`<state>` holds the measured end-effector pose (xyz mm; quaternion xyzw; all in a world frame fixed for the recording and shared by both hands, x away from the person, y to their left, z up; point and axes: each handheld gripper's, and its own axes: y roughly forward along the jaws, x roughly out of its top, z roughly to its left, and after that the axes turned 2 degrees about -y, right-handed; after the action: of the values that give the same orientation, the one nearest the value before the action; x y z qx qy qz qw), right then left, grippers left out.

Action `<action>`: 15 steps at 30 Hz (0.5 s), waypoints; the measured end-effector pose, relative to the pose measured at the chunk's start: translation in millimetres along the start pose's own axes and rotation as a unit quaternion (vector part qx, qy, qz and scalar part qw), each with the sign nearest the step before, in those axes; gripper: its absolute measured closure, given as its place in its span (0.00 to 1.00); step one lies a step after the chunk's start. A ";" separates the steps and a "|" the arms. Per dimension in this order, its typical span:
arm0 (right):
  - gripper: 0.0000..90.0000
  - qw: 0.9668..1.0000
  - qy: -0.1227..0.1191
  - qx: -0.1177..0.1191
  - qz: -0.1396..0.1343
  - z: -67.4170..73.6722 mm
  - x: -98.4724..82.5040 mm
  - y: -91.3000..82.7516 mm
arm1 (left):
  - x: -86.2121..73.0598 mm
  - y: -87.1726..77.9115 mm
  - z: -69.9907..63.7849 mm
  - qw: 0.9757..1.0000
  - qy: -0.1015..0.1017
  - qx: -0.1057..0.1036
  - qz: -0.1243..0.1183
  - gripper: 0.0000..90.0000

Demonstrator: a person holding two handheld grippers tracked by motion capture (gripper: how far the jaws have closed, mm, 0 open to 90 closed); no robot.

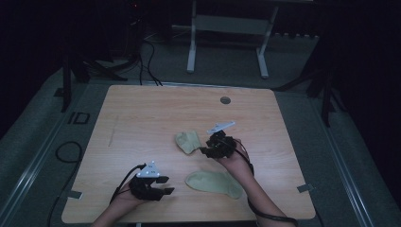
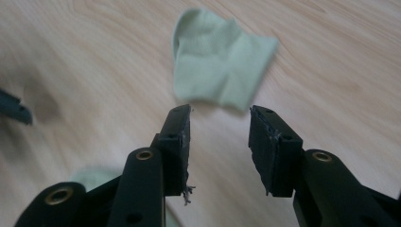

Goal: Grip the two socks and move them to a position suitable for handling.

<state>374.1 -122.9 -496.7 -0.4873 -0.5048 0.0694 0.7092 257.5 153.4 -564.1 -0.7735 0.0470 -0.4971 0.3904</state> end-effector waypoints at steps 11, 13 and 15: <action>0.60 0.999 0.004 0.006 0.031 4.4 46.9 62.8 | -10.2 -8.1 10.0 1.000 -0.024 0.014 -0.014 0.55; 0.58 0.999 0.012 0.001 0.044 4.0 52.3 75.9 | -10.3 -7.8 9.3 1.000 -0.023 0.013 -0.014 0.55; 0.55 0.998 0.024 0.000 0.052 2.8 56.5 89.9 | -11.0 -7.0 9.2 1.000 -0.022 0.010 -0.012 0.55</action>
<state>434.5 -41.5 -528.5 -0.5146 -0.4617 0.0946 0.7163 257.2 168.5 -569.4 -0.7807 0.0239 -0.4852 0.3931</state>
